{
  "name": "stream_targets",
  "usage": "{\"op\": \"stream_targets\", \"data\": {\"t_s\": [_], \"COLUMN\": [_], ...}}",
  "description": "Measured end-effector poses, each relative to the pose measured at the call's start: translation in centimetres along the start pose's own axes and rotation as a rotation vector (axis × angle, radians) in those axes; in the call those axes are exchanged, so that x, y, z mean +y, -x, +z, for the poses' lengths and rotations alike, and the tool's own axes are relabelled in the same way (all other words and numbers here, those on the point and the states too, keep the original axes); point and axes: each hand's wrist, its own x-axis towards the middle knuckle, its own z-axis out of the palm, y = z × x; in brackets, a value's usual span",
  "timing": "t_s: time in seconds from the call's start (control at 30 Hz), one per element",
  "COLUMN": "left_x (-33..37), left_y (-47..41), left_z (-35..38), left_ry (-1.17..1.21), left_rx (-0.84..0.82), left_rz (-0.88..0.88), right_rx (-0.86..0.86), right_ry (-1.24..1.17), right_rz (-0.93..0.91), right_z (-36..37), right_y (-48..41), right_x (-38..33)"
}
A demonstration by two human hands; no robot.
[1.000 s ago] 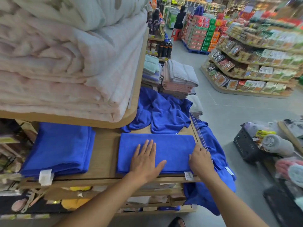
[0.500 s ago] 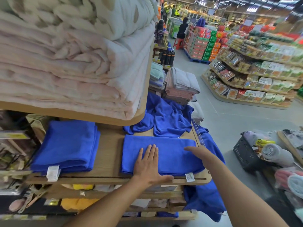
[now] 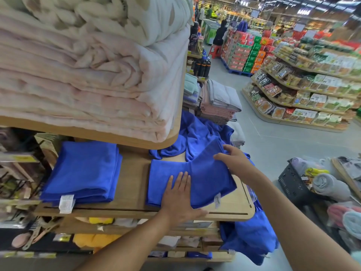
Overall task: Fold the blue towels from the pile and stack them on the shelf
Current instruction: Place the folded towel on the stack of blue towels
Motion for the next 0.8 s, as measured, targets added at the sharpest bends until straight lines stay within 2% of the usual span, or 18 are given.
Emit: {"op": "stream_targets", "data": {"t_s": [0.13,0.3,0.4,0.43,0.5,0.57,0.63,0.7,0.8], "left_x": [0.2,-0.2,-1.7,-2.7,-4.7,-5.9,-6.5,-6.7,-7.5], "left_y": [-0.1,0.2,1.4,2.2,3.9,5.4,5.9,5.7,5.3], "left_z": [0.0,-0.5,-1.7,-2.2,-3.0,-3.8,-4.5,-5.0,-4.7], "left_ry": [0.017,-0.014,0.055,0.141,0.46,0.861,1.164,1.354,1.496], "left_rx": [0.023,0.005,0.115,0.183,0.292,0.33,0.399,0.433,0.423], "left_rz": [0.011,0.035,0.134,0.161,0.121,-0.075,-0.325,-0.48,-0.489], "right_rx": [-0.023,-0.044,-0.032,-0.038,-0.045,-0.046,-0.059,-0.091,-0.148], "right_ry": [0.041,0.02,0.035,0.038,0.058,0.121,0.198,0.303,0.413], "right_rz": [-0.057,-0.044,-0.066,-0.074,-0.085,-0.1,-0.103,-0.107,-0.111], "right_z": [3.2,5.1,5.9,6.4,7.9,10.0,12.7,15.2,18.2], "right_y": [0.2,0.7,0.2,0.0,-0.8,-1.5,-2.1,-2.7,-3.4], "right_x": [-0.8,-1.1,-2.0,-2.4,-3.0,-3.3,-3.4,-3.2,-2.3]}}
